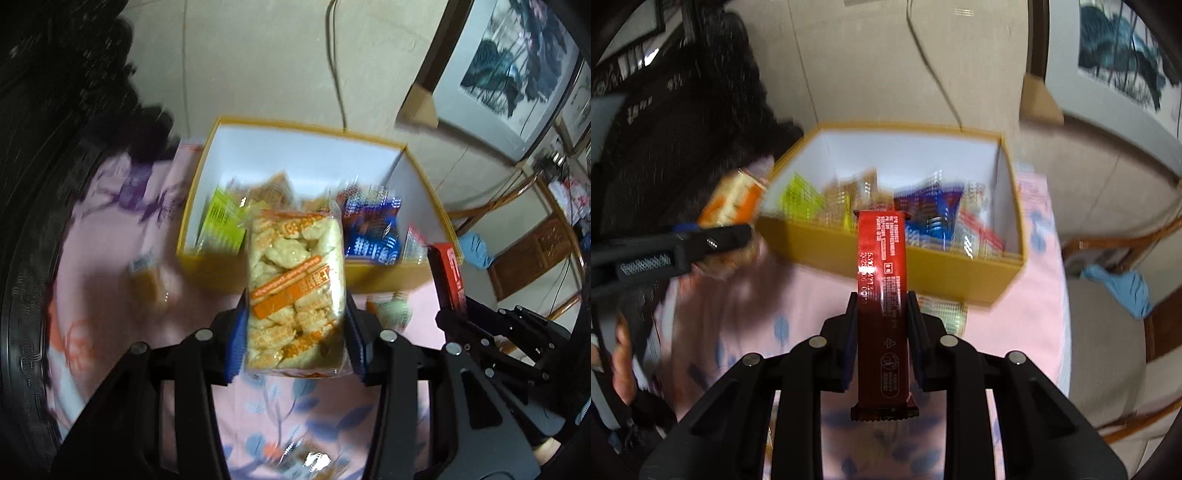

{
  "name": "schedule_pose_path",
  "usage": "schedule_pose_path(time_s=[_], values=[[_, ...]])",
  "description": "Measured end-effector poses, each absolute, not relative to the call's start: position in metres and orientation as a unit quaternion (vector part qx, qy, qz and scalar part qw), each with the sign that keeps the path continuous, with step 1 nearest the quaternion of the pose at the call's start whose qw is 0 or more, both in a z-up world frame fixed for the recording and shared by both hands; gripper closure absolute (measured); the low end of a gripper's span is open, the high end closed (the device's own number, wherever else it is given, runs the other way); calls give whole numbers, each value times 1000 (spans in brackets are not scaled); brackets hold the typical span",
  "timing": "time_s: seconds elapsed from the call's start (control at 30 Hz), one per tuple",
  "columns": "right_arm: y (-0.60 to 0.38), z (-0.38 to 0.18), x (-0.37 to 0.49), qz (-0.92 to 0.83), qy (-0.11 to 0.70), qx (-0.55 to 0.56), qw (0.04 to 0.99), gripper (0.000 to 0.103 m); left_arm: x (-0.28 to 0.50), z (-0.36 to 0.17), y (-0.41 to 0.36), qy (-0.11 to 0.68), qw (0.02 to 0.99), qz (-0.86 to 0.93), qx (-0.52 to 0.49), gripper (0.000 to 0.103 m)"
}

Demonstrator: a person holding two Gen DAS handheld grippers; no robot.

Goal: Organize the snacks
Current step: 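Carry both snacks over the yellow box and open both tools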

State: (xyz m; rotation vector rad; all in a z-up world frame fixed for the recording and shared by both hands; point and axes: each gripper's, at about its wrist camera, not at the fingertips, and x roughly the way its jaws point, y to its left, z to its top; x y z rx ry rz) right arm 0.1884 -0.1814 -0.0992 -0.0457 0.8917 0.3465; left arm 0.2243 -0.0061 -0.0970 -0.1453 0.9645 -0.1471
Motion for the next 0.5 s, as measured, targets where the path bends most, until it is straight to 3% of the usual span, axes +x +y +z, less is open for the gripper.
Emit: schedule_pose_path(time_s=[0.5], values=[[-178,-60,267,157,398,-16,904,78,291,-71,-13,451,888,-61,-61,57]])
